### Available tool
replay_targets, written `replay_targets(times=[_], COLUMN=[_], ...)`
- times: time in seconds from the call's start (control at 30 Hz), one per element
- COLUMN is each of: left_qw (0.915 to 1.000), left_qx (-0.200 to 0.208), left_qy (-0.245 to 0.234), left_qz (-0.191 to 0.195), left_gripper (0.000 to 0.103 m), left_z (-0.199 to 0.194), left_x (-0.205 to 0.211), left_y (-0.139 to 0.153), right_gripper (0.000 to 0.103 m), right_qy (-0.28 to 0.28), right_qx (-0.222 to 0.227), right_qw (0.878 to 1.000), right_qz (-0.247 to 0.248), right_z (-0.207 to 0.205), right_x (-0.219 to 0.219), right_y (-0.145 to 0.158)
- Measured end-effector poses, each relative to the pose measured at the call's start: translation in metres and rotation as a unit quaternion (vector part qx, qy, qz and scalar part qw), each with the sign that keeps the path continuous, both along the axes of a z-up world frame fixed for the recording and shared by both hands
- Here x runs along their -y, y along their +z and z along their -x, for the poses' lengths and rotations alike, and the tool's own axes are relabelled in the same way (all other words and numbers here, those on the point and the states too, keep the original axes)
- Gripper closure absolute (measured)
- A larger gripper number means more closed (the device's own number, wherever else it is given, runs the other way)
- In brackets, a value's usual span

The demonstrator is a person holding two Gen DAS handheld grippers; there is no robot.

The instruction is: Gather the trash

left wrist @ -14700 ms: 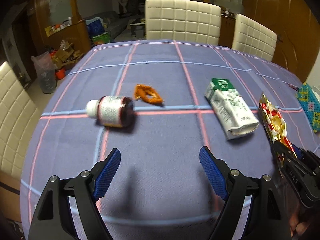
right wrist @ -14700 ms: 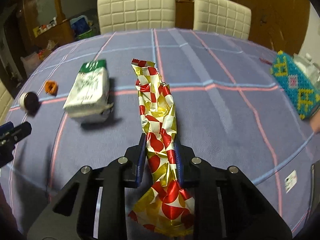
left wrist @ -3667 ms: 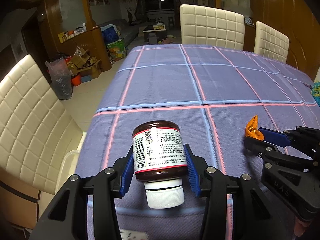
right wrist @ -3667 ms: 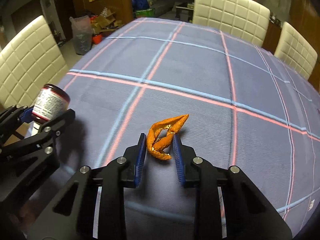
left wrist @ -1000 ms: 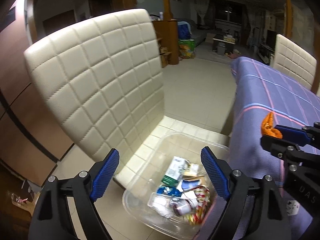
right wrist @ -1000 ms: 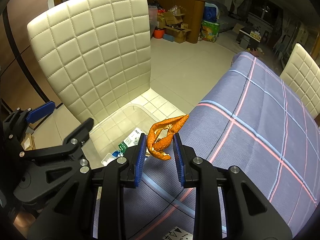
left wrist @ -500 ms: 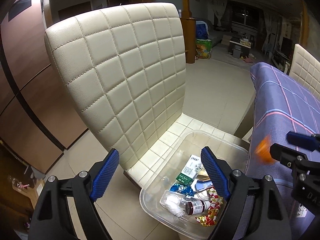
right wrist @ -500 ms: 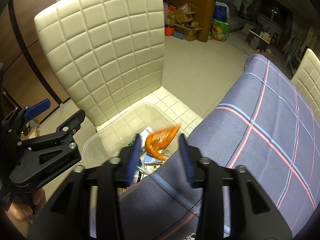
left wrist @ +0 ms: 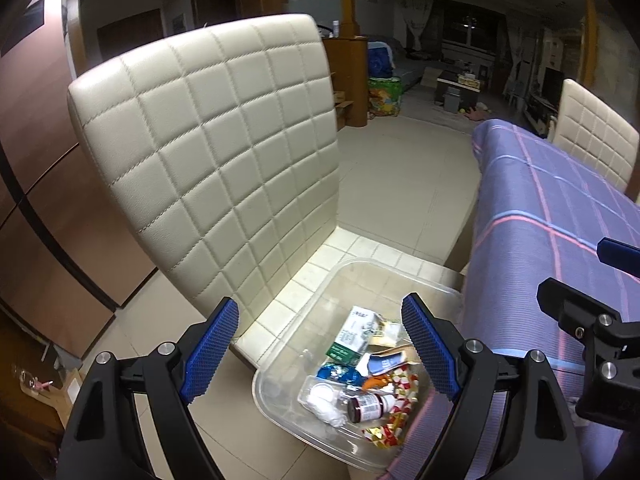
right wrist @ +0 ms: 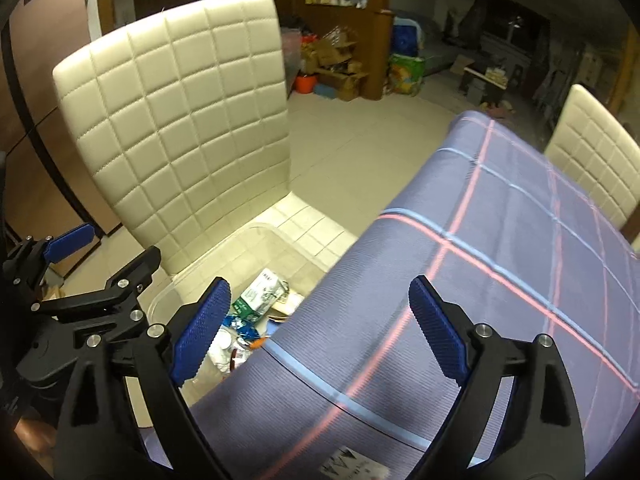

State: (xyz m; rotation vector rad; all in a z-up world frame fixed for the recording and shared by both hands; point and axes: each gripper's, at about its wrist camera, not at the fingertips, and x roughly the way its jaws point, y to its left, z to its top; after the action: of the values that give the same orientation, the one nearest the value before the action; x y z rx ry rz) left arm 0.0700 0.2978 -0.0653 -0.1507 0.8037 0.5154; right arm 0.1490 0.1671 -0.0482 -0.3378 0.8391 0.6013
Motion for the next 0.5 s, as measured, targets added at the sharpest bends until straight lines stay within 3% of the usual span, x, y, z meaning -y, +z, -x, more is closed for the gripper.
replay_targets(times=[0.27, 0.5], left_qw=[0.9993, 0.9955], left_qx=[0.022, 0.048], left_qy=[-0.029, -0.080], left_qz=[0.005, -0.012], left_gripper=[0.021, 0.021], left_z=[0.017, 0.038], left_x=[0.047, 0.115], left_y=[0.031, 0.057], right_gripper=[0.004, 0.004], right_qy=[-0.060, -0.125], right_qx=[0.046, 0.049], right_qw=[0.997, 0.990], right_qz=[-0.008, -0.030], right_z=[0.026, 0.050], right_x=[0.062, 0.132], right_y=[0.031, 0.053])
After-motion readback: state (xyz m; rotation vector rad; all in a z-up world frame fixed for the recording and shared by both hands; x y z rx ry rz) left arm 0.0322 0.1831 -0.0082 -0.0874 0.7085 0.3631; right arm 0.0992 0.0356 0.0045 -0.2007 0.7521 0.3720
